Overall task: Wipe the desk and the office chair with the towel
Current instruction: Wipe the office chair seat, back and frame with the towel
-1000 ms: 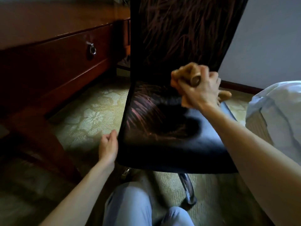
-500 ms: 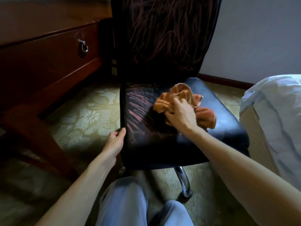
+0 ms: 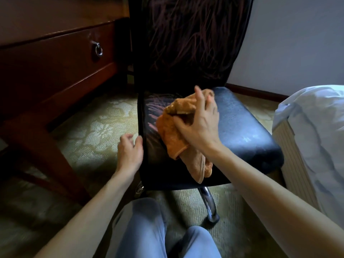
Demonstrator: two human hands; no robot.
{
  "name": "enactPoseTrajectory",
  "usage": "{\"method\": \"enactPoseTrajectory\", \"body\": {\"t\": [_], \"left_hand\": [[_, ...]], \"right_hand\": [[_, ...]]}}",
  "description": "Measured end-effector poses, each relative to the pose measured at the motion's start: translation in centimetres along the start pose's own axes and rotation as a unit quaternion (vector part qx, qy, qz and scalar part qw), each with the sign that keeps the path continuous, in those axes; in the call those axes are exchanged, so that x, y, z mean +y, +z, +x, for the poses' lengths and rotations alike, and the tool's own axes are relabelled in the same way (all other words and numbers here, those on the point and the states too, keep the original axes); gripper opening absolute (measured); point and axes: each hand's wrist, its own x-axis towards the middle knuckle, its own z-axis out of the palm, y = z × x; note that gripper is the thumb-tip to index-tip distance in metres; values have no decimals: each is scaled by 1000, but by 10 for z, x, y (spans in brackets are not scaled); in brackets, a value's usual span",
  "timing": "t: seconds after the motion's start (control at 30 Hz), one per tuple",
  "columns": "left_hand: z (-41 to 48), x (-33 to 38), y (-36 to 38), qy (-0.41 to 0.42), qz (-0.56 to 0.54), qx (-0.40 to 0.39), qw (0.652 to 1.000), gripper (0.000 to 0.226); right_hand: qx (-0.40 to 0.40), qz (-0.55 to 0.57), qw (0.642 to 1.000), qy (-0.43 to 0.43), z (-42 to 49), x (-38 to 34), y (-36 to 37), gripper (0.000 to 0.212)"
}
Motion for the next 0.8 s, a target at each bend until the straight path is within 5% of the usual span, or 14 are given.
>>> {"method": "enactPoseTrajectory", "body": {"t": [0.13, 0.27, 0.33, 0.43, 0.47, 0.57, 0.63, 0.8], "left_hand": [[-9, 45, 6, 308, 58, 21, 949, 38], [-12, 74, 16, 391, 187, -147, 889, 63], [-12, 78, 14, 414, 236, -187, 859, 88], [-2, 89, 4, 493, 260, -128, 821, 105], [1, 90, 2, 502, 284, -115, 809, 109], [4, 82, 9, 409, 415, -170, 795, 124], [-1, 64, 18, 344, 465, -201, 791, 127], [-28, 25, 22, 415, 354, -34, 837, 110]], "right_hand": [[-182, -78, 980, 2, -9, 23, 20, 82], [-134, 156, 975, 85, 8, 36, 15, 37], [-152, 316, 928, 127, 11, 39, 11, 27], [-257, 477, 816, 200, 15, 36, 13, 42], [-259, 463, 821, 210, 19, 36, 15, 43], [-112, 118, 979, 120, 33, 53, 21, 39], [-2, -13, 995, 96, 37, 79, 18, 30], [-11, -90, 992, 89, 30, 130, 32, 24]]}}
